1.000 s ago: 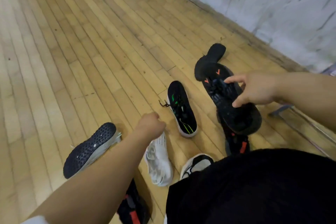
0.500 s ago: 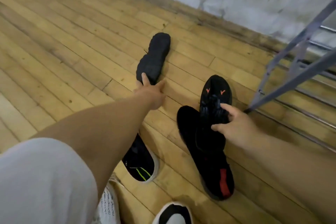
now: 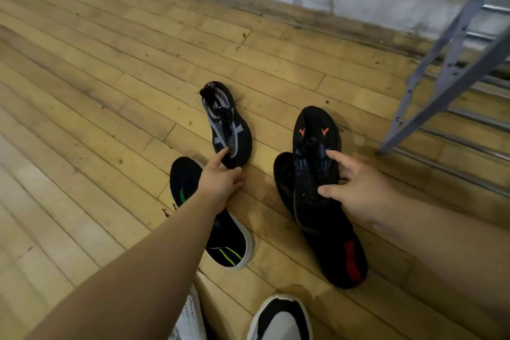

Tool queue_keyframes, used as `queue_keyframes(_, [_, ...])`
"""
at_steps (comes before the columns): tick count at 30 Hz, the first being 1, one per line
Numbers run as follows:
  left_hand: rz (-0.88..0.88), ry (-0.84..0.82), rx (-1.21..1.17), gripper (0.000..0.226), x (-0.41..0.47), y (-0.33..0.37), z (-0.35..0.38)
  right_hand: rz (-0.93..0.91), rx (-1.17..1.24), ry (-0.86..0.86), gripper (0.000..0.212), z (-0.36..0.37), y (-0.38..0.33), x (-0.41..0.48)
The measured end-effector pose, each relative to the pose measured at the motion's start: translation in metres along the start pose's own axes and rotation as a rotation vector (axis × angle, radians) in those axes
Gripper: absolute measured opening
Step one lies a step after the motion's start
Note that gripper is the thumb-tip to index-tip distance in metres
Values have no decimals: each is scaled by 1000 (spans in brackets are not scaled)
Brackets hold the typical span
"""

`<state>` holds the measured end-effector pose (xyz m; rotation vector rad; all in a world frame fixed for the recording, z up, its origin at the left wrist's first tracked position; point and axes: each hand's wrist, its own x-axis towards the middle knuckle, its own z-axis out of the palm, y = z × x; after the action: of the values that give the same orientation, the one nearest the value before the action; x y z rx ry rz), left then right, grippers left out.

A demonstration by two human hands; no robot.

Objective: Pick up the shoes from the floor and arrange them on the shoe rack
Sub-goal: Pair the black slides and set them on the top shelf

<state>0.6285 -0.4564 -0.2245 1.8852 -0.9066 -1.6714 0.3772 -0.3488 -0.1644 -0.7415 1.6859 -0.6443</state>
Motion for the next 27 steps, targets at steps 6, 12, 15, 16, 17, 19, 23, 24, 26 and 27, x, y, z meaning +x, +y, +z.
queue_keyframes(6, [-34,-38,371,82,-36,25,26,-41,-87,-42,85,-19,-20,-24])
queue_keyframes(12, [378,-526,315,84,-189,94,73,-208,-250,-140,79,-105,-80,-117])
queue_keyframes(15, [566,-569,443,75,-252,133,87,-287,-298,-169,73,-149,-104,-179])
queue_keyframes(16, [609,-569,484,73,-277,145,94,-305,-282,-144,71,-166,-107,-205])
queue_keyframes(17, [642,-577,511,72,-301,157,101,-323,-261,-117,70,-183,-108,-231])
queue_keyframes(19, [687,-646,553,69,-344,177,118,-354,-264,-60,69,-215,-102,-281])
queue_keyframes(23, [752,-852,716,66,-413,199,160,-384,-188,34,69,-271,-63,-368])
queue_keyframes(24, [777,-894,774,70,-428,202,174,-395,-146,70,69,-282,-50,-387])
queue_keyframes(26, [823,-953,881,77,-460,202,206,-411,-32,161,68,-299,-20,-419])
queue_keyframes(27, [846,-973,928,79,-474,198,224,-422,28,223,67,-306,-4,-433])
